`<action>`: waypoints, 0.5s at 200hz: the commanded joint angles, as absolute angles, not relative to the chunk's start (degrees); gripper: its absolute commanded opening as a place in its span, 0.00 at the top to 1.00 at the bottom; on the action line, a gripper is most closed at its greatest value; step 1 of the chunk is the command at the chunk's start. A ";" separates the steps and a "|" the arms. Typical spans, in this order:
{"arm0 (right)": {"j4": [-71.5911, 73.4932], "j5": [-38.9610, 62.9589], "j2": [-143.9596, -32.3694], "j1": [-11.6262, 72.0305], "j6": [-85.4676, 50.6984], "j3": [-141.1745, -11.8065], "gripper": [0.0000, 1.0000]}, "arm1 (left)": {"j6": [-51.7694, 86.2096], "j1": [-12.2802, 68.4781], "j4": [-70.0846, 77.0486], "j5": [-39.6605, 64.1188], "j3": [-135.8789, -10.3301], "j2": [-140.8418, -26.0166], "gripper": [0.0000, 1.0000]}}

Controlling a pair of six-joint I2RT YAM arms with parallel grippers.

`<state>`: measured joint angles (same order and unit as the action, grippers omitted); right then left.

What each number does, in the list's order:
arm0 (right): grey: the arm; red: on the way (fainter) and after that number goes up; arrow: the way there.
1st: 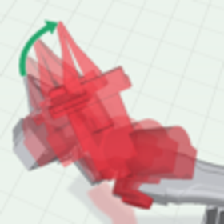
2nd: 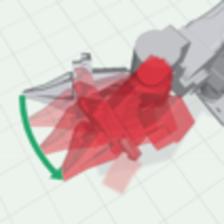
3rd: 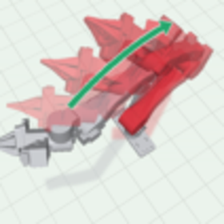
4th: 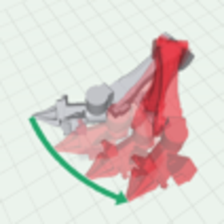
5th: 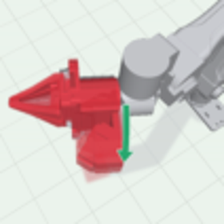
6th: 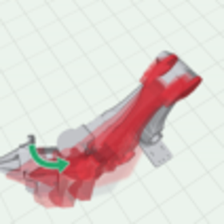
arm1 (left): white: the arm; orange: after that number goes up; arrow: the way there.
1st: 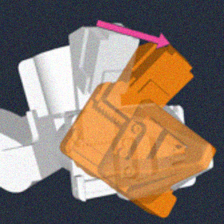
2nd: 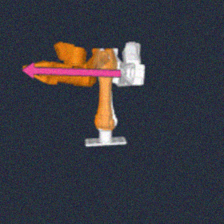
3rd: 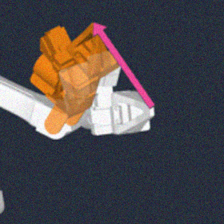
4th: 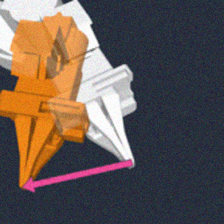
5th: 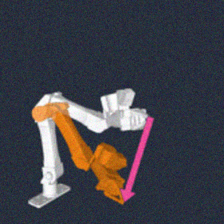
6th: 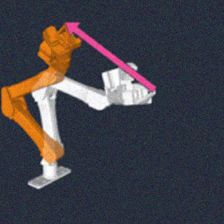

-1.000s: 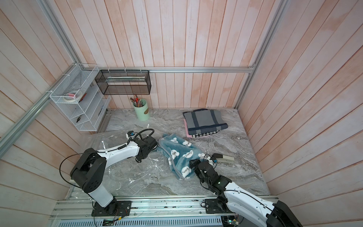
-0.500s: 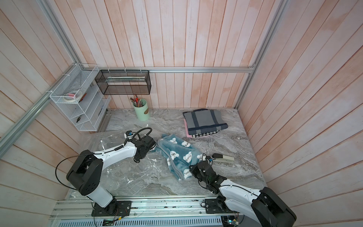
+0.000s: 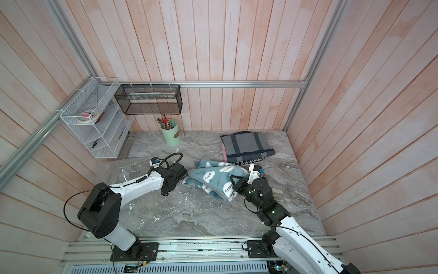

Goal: Take the blanket out of the vacuum bag
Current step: Pick up the blanket at the center of the board.

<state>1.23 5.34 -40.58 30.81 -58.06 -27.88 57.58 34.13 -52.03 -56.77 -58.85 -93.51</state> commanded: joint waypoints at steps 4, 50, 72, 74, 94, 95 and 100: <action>-6.17 8.15 -40.11 26.81 -51.84 -32.67 1.00 | 56.87 33.75 -52.22 -57.15 -58.16 -91.50 1.00; -9.41 14.23 -42.04 16.93 -48.35 -41.87 1.00 | 56.95 33.75 -53.31 -58.09 -58.05 -91.21 1.00; -8.99 17.84 -42.70 11.19 -49.22 -45.47 1.00 | 57.38 33.75 -53.88 -58.44 -58.10 -91.80 1.00; -8.82 18.28 -42.73 10.71 -49.44 -45.75 1.00 | 57.39 33.75 -53.88 -58.49 -58.10 -91.86 1.00; -7.77 21.69 -43.97 6.63 -50.35 -48.40 1.00 | 58.44 33.75 -54.63 -58.80 -57.95 -92.73 1.00; -7.75 21.70 -44.00 6.57 -50.36 -48.63 1.00 | 58.62 33.75 -54.74 -58.84 -57.93 -92.77 1.00; -7.80 21.94 -44.46 5.88 -50.28 -49.40 1.00 | 59.21 33.75 -55.27 -58.95 -58.03 -93.00 1.00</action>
